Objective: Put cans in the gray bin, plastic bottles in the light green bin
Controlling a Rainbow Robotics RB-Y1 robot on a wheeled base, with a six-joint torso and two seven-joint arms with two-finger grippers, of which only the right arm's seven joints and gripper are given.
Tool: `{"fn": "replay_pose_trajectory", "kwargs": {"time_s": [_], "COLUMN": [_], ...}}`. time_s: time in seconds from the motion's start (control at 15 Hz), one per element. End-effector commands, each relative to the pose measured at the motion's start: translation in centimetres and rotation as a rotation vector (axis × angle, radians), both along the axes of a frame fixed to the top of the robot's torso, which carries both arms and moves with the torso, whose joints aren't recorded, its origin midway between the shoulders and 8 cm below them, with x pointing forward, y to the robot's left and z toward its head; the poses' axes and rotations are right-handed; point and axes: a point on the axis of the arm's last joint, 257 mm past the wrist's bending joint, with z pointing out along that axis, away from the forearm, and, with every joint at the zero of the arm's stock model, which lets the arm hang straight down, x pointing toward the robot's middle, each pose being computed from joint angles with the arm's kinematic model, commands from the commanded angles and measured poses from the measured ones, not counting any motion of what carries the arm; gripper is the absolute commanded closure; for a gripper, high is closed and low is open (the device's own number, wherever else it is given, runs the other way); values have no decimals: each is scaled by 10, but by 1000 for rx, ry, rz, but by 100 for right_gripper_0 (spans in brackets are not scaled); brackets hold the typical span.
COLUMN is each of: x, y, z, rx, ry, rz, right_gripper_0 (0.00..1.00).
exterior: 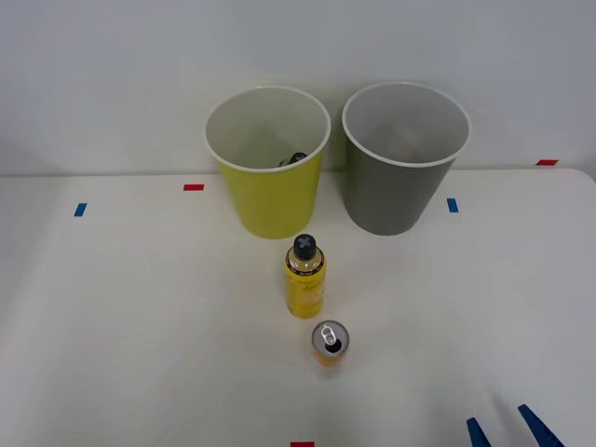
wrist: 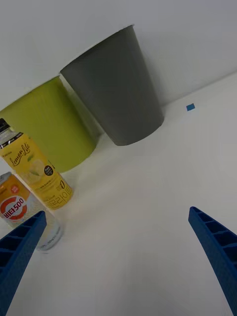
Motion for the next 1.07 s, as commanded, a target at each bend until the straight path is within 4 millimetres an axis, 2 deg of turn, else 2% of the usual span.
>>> {"fn": "replay_pose_trajectory", "kwargs": {"time_s": [0.07,0.27,0.47,0.87,1.07], "x": [10,17,17,21,24], "y": [-13,-18,1,-8,-2], "z": [-7,-10,-11,-17,-18], "rx": [28,49,175,192,195], "ry": [14,4,-5,-20,-20], "rz": [4,-5,6,-46,-29], "right_gripper_0": [0,0,0,0,0]}}
